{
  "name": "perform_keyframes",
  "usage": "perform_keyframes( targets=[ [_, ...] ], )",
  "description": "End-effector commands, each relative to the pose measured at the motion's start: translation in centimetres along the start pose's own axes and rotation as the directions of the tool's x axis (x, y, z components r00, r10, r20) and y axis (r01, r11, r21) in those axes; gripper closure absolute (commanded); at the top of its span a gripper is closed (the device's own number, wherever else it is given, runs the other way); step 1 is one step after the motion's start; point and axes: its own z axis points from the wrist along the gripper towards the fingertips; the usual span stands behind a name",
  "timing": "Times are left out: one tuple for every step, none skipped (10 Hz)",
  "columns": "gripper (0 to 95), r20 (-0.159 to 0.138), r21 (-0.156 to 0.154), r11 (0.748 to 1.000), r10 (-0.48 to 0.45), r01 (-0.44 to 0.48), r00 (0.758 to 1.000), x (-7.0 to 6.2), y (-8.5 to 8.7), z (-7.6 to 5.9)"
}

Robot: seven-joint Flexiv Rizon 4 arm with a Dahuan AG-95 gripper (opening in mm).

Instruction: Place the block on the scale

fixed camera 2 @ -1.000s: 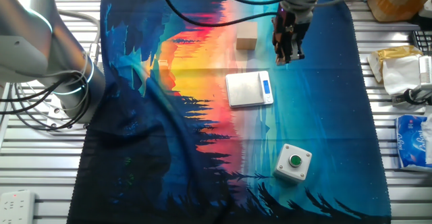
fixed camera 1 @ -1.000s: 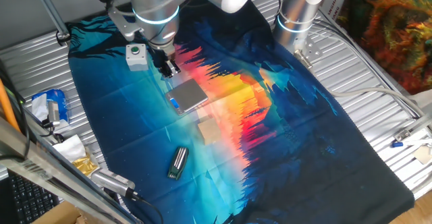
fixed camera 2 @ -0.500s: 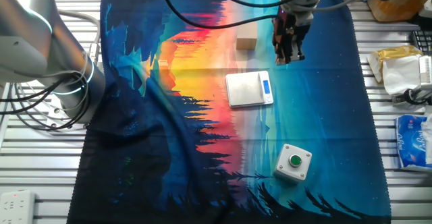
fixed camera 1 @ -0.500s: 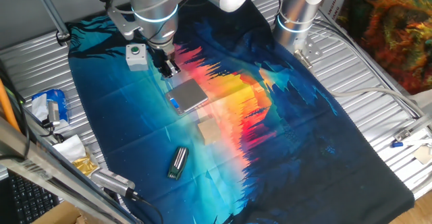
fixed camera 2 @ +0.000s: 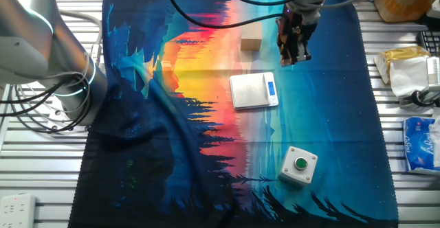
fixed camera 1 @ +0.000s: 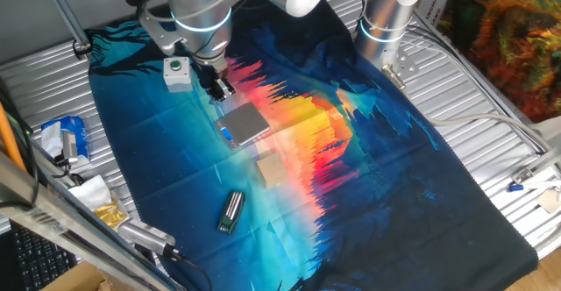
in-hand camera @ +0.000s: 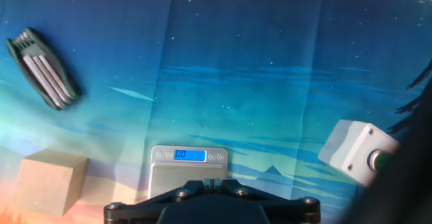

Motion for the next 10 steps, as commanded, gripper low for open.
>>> perform_keyframes(
  targets=[
    [95.0, 0.005, 0.008, 0.997, -0.083, 0.083, 0.997, 0.09, -0.04, 0.02],
    [95.0, 0.000, 0.019, 0.993, -0.112, 0.112, 0.994, 0.09, -0.04, 0.02],
    [95.0, -0.003, 0.025, 0.992, -0.126, 0.126, 0.992, 0.09, -0.04, 0.02],
    [95.0, -0.003, 0.025, 0.989, -0.149, 0.149, 0.989, 0.09, -0.04, 0.02],
    [95.0, -0.002, 0.022, 0.987, -0.160, 0.160, 0.987, 0.09, -0.04, 0.02],
    [95.0, -0.004, 0.021, 0.987, -0.160, 0.160, 0.987, 0.09, -0.04, 0.02],
    [95.0, -0.004, 0.021, 0.987, -0.160, 0.160, 0.987, 0.09, -0.04, 0.02],
    [95.0, -0.020, 0.014, 0.994, -0.108, 0.108, 0.994, 0.21, -0.05, 0.02],
    [95.0, -0.030, 0.007, 0.998, -0.064, 0.064, 0.997, 0.38, -0.06, 0.10],
    [95.0, -0.045, -0.039, 0.998, 0.044, -0.046, 0.998, 0.64, -0.08, 0.19]
  ],
)
